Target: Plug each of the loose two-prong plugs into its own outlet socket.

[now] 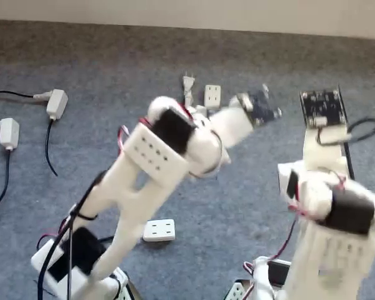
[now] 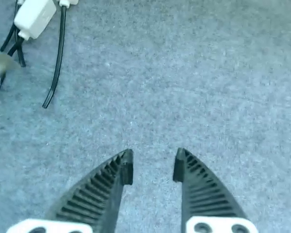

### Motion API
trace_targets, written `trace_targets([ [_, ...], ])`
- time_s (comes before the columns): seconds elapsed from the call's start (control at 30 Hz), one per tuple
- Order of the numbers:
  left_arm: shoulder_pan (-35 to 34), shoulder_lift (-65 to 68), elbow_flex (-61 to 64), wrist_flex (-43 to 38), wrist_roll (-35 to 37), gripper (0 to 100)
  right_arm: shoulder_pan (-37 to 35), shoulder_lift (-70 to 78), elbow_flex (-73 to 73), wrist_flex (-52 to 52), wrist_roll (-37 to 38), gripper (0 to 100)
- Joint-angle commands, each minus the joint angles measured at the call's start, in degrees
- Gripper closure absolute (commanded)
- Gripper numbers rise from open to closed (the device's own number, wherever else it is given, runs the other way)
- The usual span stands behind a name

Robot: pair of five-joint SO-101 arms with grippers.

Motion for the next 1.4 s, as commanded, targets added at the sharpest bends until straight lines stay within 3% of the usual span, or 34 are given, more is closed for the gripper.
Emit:
trace_targets([
  [0.0, 4.4, -7.2, 16.2, -9.9, -0.7, 100, 0.7, -13.4, 0.6, 3.5, 2.4, 87.5],
  [0.1, 6.2, -9.9, 24.5, -14.4, -2.5, 100, 0.7, -25.1, 7.7, 6.1, 5.2, 87.5],
  [0.33, 12.0, -13.0, 42.9, -27.3, -10.3, 100, 0.6, -40.1, 35.3, 0.0, 13.2, 87.5],
  [0.5, 14.9, -12.7, 50.2, -40.6, -12.2, 99, 0.5, -39.2, 35.3, -0.6, 13.3, 87.5],
  [0.73, 9.4, 1.5, 47.7, -53.9, -7.8, 98, 0.6, -38.9, 35.3, -0.2, 13.2, 87.5],
  [0.9, 10.3, 7.0, 45.3, -52.4, -7.8, 80, 0.6, -38.6, 35.3, -0.2, 13.3, 87.5],
  [1.1, 6.8, -2.0, 42.2, -42.2, -8.0, 79, 0.6, -38.5, 35.3, -0.3, 13.2, 87.5],
  [1.23, 0.7, -13.1, 38.3, -35.1, -7.7, 79, 0.6, -38.5, 35.4, -0.3, 13.2, 87.5],
  [1.37, -11.1, -22.4, 33.1, -26.4, -3.6, 79, 0.6, -38.1, 35.4, -0.2, 13.5, 87.5],
])
